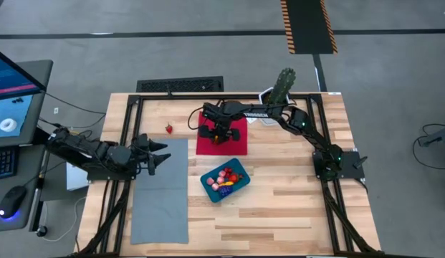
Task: Pick and placing Produce into tupperware
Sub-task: Put the corn into the blue bin
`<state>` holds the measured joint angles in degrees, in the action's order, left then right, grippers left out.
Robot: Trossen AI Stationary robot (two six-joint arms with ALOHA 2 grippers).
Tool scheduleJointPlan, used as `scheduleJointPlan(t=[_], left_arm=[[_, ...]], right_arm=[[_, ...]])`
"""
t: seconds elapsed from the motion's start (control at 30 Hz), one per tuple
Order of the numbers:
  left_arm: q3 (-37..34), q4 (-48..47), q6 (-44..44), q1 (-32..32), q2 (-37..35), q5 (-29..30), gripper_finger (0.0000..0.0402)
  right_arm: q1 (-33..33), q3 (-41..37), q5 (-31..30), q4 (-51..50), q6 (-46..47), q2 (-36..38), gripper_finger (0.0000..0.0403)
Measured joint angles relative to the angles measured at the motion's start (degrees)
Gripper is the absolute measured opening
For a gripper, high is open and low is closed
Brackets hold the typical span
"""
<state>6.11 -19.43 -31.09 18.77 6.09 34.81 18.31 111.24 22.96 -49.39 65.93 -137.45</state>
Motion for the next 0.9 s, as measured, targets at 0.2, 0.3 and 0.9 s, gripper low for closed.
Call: scheduleJointPlan(t=[0.2,0.3,0.9], left_arm=[[0.00,0.01,0.00,0.77,0.00,0.39,0.0245],[0.00,0.02,0.00,0.78,0.00,0.40,0.0245],[0.00,0.04,0.00,0.78,0.00,1.44,0.0245]], right_arm=[[-0.46,0.00,0.91,-3.71,-2.19,-0.01,0.0092],[-1.30,0.00,1.19,-6.35,-4.23,-0.01,0.0068],[-3.06,10.07,-4.05,-16.99,-13.87,-0.17,0.0018]])
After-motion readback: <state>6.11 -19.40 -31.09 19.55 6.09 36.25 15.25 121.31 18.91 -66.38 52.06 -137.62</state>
